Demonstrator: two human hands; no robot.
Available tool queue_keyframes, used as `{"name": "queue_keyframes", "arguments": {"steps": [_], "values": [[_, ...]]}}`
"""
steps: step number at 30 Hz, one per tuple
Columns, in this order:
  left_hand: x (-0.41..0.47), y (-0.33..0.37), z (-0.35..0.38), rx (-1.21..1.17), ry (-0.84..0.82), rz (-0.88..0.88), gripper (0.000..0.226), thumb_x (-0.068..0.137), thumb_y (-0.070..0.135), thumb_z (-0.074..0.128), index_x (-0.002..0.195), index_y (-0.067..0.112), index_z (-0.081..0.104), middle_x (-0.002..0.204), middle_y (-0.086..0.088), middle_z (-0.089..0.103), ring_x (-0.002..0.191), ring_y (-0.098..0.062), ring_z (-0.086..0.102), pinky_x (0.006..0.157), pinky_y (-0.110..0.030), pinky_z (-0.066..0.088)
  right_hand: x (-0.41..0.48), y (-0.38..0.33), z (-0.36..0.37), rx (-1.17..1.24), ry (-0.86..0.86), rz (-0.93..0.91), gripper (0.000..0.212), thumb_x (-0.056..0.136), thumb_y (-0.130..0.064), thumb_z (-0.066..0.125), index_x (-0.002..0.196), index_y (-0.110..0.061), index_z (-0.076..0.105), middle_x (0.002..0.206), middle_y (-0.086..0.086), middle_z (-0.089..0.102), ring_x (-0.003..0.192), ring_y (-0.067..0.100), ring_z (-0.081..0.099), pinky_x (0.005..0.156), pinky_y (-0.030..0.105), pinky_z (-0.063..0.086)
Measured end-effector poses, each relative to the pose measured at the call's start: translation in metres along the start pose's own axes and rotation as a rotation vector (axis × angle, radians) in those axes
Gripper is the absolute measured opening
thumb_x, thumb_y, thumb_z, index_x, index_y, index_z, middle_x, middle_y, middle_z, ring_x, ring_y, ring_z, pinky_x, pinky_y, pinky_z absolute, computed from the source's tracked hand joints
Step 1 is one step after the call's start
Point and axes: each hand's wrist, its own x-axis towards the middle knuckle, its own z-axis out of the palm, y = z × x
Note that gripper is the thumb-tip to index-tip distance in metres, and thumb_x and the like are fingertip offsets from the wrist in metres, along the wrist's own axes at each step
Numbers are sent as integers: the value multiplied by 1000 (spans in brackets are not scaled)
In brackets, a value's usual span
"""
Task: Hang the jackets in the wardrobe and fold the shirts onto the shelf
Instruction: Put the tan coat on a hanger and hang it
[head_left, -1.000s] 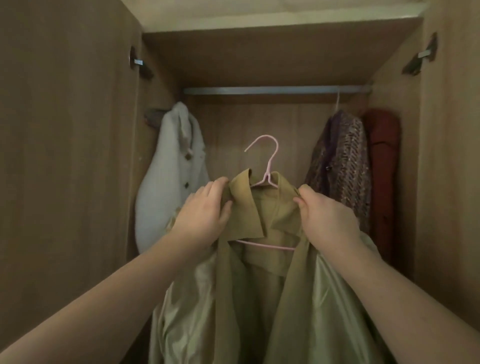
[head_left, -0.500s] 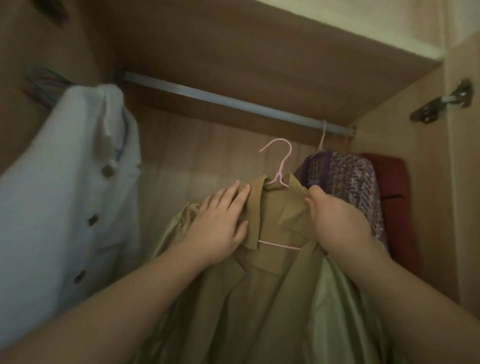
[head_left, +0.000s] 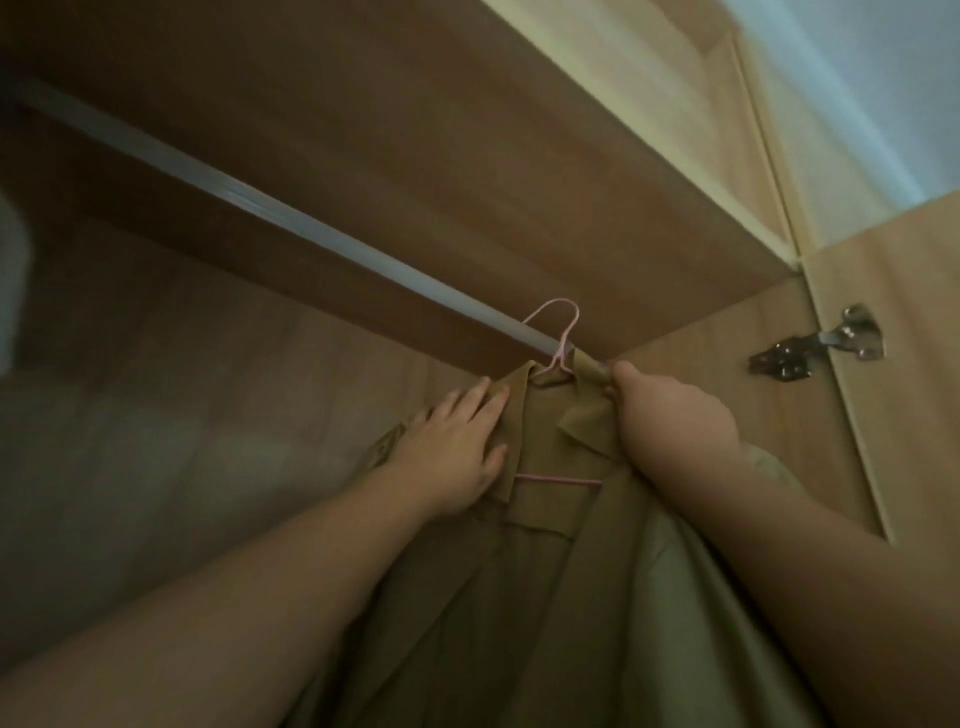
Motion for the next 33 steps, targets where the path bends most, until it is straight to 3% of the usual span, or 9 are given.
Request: {"name": "queue_keyframes", "arguments": {"steps": [4,7,12,16,19,23,26,28,33], "values": [[36,-8,12,-33,-48,-26,67,101,54,30,157,36,-2,167,10,-3,152,-23,7,119,-53,14,29,-2,14,-19,-50,15,9,102,-27,33,101,-24,42,70,-3,45,62,23,50,51,32,37],[54,-18,17,-63,-82,-35,67,101,54,31,157,38,-3,167,11,-2,152,-23,7,119,-53,12,45,-3,23,-37,-59,43,12,101,-25,34,101,-23,45,70,-2,43,58,19,44,49,32,33],[55,-37,30,-82,-124,-75,68,99,54,35,156,42,-1,166,11,3,152,-22,9,119,-51,12,61,-30,40,-91,-170,19,35,104,-26,32,136,-29,44,79,-6,47,68,17,50,57,35,45],[35,-49,25,-100,-91,-88,65,98,58,33,154,45,2,166,11,7,152,-21,11,119,-50,14,48,-45,45,-89,-271,44,32,102,-24,37,133,-28,45,78,-5,44,72,18,50,61,36,46],[12,-41,16,-127,-97,-68,63,98,61,30,153,47,3,166,12,7,152,-21,9,120,-50,15,21,-41,39,-44,-270,20,41,99,-30,38,140,-28,41,105,-2,59,93,21,59,71,38,48],[-15,-12,4,-142,-103,-49,63,98,63,28,154,46,4,166,14,6,152,-17,6,119,-49,11,-26,-33,21,-93,-247,-24,62,99,-45,26,157,-26,13,154,2,36,136,26,38,106,50,35],[-38,21,3,-246,-98,-19,63,98,63,26,154,46,4,166,14,6,152,-15,4,120,-44,8,-68,-22,0,-133,-315,-69,67,97,-56,12,158,-29,5,166,-1,9,151,24,11,120,56,8],[-56,49,6,-346,-72,32,64,97,63,26,153,47,1,166,15,4,152,-12,1,119,-38,5,-104,-12,-13,-134,-331,-73,68,95,-58,7,157,-31,8,166,-4,10,153,20,5,120,57,-1],[-106,144,14,-450,-24,196,65,95,60,24,153,46,-2,166,16,-1,151,-6,-8,118,-30,-5,-213,21,-60,-142,-408,28,62,98,-55,19,156,-35,20,164,-8,21,152,15,11,120,53,16]]}}
